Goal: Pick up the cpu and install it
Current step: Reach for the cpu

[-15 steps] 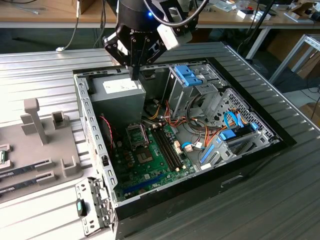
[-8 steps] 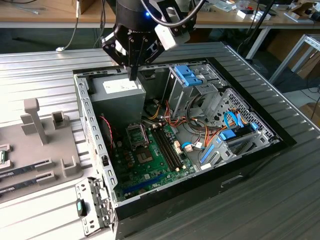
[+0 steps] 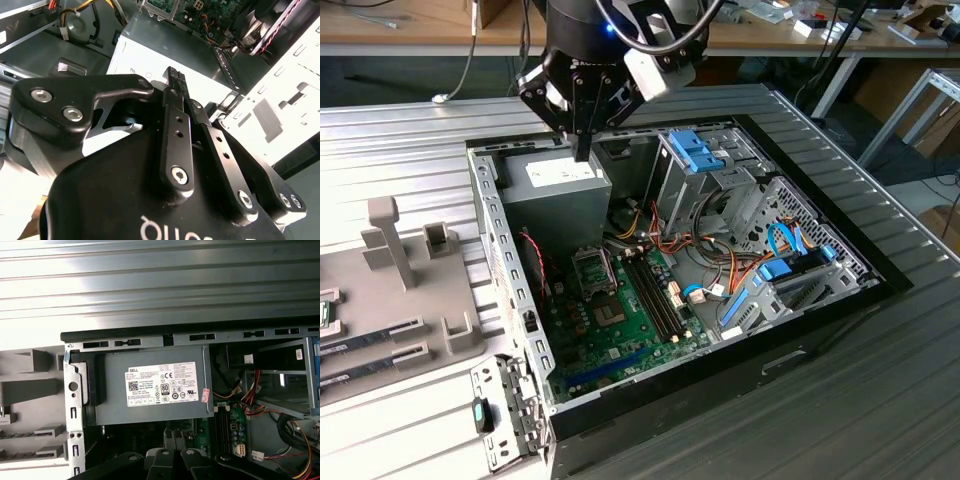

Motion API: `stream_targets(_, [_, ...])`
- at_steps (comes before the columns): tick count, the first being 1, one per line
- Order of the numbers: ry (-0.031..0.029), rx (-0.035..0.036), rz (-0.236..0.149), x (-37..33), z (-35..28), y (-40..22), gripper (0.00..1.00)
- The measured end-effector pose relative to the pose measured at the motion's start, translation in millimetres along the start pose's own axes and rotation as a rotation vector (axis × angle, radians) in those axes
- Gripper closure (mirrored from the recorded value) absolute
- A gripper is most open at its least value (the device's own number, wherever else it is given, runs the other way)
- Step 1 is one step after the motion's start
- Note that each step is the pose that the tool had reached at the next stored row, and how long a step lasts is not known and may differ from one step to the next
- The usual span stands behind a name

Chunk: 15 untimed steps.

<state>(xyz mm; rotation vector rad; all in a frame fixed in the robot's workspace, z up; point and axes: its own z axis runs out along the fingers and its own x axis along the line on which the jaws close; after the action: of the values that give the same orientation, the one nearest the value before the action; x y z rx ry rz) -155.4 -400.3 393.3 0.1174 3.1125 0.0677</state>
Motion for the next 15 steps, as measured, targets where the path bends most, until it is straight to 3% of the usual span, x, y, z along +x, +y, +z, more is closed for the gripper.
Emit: stream_targets(15, [0.0000, 0.0000, 0.000, 7.6, -0.2, -0.6, 0.89])
